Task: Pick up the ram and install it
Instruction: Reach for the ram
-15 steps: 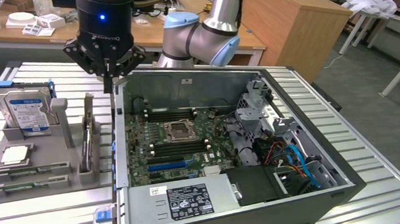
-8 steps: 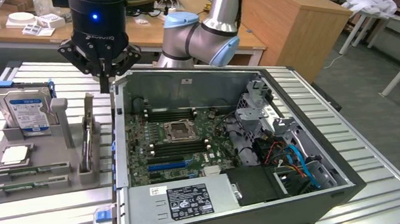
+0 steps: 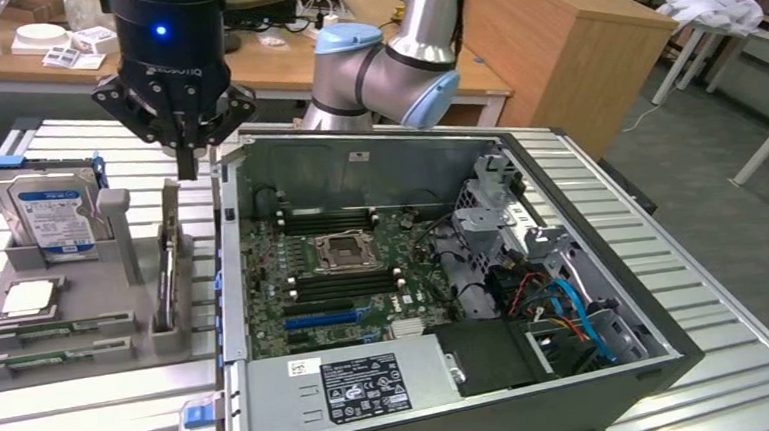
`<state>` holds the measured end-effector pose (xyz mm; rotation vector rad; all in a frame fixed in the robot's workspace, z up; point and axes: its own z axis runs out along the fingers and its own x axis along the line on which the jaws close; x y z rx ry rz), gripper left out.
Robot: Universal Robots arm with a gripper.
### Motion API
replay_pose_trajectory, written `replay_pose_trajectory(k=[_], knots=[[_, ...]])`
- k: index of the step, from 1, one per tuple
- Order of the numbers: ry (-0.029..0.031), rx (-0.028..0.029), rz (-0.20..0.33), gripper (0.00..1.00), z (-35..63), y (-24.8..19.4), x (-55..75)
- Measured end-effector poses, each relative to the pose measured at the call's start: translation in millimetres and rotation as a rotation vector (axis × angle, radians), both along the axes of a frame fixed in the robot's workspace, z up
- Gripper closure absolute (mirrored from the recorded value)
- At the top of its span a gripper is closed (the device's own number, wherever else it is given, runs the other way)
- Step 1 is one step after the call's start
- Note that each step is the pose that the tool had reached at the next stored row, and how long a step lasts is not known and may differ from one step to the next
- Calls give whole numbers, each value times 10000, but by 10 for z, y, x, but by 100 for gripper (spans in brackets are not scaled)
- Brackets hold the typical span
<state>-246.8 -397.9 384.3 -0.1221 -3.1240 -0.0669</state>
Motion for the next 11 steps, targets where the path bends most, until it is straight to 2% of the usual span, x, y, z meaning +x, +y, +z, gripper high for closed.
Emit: replay_pose_trajectory(k=[11], knots=[[-1,0,7,89,0,6,-205]])
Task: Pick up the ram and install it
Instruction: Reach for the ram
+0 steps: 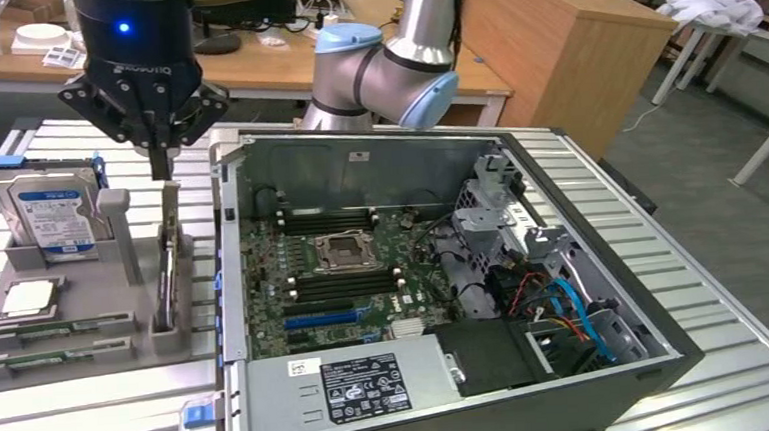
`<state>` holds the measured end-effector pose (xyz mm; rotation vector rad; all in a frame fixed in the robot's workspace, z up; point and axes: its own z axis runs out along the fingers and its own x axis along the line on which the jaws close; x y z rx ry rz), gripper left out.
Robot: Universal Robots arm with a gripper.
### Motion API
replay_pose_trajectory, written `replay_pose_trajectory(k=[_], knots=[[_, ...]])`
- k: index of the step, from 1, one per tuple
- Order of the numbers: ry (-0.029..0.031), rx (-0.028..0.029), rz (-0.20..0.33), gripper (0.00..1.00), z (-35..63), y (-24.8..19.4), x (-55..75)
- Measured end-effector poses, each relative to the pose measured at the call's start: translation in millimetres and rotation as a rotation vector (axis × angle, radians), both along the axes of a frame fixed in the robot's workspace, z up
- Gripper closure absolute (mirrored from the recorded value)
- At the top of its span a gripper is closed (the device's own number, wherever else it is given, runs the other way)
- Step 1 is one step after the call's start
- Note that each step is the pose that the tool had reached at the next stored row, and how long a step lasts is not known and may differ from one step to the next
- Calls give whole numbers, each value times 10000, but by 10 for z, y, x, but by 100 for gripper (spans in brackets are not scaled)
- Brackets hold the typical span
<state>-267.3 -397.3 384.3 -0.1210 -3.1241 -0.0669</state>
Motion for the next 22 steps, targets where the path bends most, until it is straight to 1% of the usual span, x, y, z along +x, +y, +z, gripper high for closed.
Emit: replay_pose_trajectory(k=[7,22], knots=[[0,0,6,89,0,5,-118],[1,-1,17,89,0,35,-353]])
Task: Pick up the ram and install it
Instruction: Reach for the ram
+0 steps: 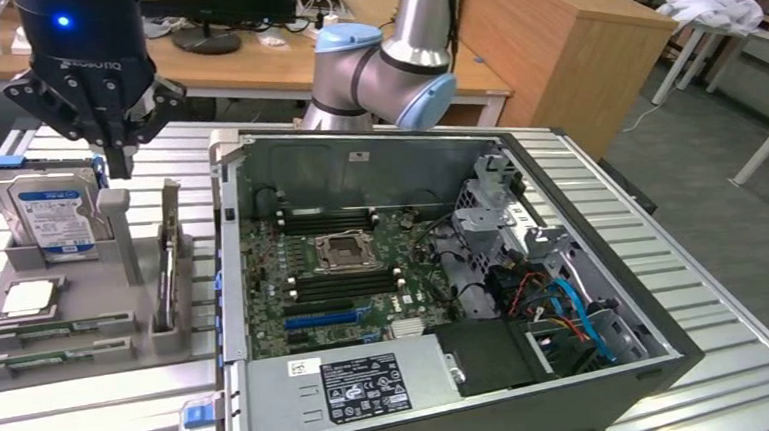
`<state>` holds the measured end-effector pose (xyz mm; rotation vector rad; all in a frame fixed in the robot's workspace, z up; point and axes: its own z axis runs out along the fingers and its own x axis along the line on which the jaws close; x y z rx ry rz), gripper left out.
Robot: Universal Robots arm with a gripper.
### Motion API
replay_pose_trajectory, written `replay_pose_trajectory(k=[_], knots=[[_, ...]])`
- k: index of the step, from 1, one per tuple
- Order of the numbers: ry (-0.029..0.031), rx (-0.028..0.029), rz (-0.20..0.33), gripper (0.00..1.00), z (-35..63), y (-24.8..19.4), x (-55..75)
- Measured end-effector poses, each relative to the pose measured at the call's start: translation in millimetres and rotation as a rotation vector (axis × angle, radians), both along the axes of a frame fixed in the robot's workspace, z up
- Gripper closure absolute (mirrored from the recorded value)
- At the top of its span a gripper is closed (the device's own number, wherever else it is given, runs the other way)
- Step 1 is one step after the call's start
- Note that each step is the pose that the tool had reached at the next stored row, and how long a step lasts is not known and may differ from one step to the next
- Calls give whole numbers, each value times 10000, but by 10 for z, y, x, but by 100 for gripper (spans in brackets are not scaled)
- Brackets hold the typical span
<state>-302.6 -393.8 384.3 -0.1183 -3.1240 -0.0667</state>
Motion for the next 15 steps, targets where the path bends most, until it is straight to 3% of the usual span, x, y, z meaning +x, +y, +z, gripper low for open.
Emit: replay_pose_trajectory(k=[15], knots=[[0,1,20,89,-3,33,-188]])
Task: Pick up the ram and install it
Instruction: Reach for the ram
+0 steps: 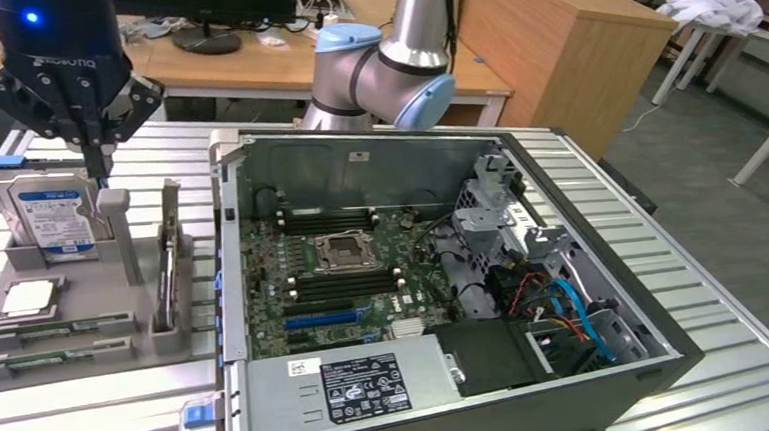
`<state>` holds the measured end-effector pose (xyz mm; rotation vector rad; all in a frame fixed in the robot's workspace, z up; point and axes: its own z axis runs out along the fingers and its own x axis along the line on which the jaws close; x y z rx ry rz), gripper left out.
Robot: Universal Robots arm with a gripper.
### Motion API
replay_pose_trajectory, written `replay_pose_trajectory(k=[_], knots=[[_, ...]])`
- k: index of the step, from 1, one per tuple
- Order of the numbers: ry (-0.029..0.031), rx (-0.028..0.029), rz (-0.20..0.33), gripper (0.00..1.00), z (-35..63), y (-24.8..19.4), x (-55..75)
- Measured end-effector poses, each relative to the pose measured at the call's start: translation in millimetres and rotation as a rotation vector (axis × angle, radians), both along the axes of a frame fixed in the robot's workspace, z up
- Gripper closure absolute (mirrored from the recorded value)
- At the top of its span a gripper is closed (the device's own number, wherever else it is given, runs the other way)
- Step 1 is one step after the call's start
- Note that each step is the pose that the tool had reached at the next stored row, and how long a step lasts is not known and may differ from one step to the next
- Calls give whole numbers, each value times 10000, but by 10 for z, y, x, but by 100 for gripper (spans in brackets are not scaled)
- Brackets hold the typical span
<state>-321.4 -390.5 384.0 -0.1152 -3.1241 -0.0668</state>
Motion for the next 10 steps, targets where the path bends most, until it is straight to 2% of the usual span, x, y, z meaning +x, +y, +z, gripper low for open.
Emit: replay_pose_trajectory(k=[10], knots=[[0,0,19,89,-2,20,-109]])
